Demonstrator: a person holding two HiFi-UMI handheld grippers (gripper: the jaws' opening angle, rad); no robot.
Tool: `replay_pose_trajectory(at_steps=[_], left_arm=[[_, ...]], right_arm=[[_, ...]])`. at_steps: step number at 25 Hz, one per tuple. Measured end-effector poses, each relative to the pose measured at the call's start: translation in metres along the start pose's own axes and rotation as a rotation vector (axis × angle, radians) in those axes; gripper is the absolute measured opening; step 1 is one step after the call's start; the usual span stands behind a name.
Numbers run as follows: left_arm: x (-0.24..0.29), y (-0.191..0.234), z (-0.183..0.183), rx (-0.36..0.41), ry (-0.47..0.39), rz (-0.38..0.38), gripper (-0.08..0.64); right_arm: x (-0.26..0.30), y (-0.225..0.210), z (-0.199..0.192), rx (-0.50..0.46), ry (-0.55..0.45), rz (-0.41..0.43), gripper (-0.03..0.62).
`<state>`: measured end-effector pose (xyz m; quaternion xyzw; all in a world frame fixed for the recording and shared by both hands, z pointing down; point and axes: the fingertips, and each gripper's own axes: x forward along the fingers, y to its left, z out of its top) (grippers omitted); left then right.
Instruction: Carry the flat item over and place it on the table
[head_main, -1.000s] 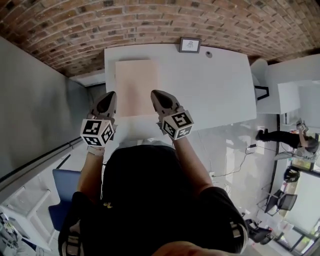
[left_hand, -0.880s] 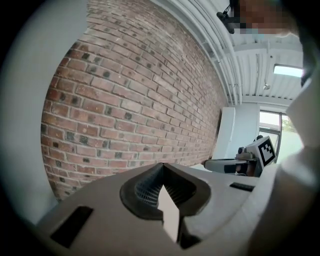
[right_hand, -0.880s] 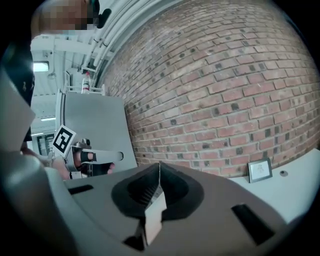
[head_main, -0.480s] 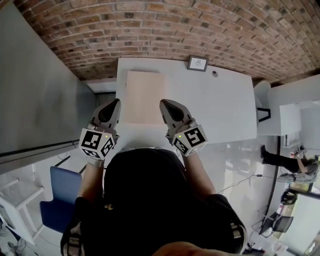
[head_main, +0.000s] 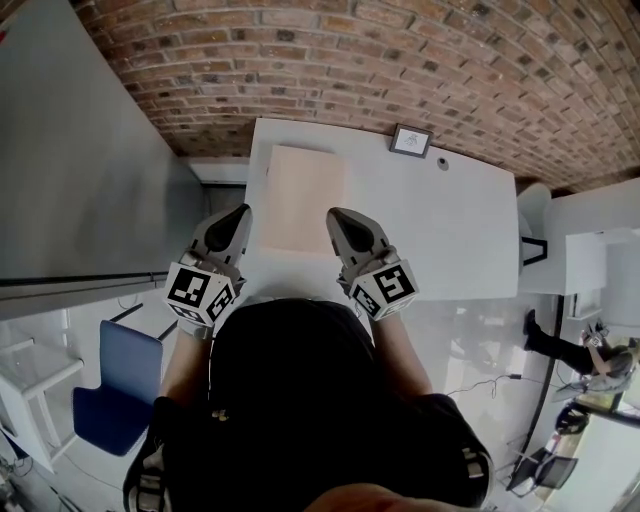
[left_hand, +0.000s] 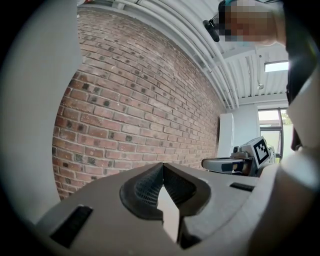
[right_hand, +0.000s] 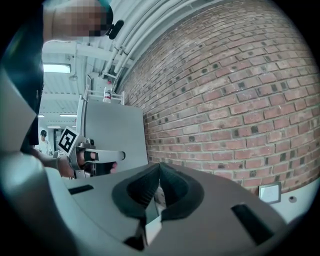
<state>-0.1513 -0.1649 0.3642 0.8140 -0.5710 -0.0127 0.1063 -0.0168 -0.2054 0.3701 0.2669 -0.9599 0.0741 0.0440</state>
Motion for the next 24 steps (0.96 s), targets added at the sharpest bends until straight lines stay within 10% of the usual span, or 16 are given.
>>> replay_pose_trajectory(at_steps=[24], left_arm=[[-0.001,-0.002,-0.014,-0.028,0.025,0.012,0.003]], right_arm=[[-0.004,-0.004,-0.008,-0.014,0.027,-0.003,0.011]])
